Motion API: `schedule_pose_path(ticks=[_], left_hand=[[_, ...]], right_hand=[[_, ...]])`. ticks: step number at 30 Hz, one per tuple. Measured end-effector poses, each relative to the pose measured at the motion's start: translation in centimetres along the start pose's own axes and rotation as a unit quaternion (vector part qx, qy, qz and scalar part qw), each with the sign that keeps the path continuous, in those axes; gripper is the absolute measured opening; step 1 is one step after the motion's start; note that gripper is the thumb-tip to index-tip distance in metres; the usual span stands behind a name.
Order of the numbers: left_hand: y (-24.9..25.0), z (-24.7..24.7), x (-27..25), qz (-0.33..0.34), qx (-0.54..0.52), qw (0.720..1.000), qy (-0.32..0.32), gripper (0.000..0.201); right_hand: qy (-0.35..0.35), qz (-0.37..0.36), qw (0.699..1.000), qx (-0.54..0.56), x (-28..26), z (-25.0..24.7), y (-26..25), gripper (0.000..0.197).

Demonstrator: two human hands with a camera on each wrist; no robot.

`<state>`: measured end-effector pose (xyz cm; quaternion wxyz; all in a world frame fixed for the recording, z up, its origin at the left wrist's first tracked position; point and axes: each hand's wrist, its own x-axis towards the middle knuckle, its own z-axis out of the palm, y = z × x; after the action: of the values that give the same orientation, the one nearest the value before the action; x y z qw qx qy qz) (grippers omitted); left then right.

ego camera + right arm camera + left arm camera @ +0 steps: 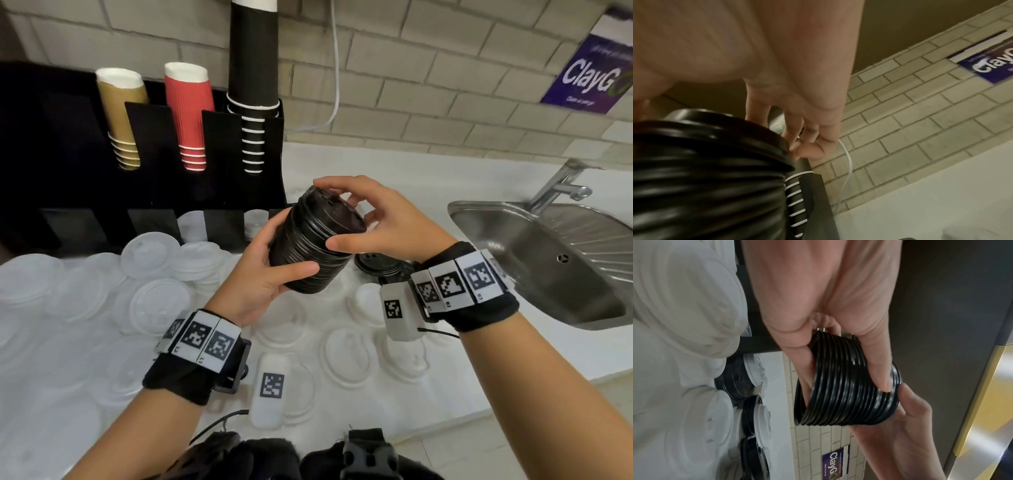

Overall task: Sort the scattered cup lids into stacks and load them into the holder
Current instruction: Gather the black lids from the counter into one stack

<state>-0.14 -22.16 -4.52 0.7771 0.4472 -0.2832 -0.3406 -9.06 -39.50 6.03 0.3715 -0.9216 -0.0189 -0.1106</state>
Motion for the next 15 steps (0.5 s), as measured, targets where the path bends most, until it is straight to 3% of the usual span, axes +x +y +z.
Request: schedule_pose_path(ticks=[15], left_hand=[[0.6,-0.1,-0.1,0.018,0.017,0.999,0.030,0.077]], right_hand=[[-0.065,-0.059,0.996,-0.031,1.3,0.3,-0.4,0.073]])
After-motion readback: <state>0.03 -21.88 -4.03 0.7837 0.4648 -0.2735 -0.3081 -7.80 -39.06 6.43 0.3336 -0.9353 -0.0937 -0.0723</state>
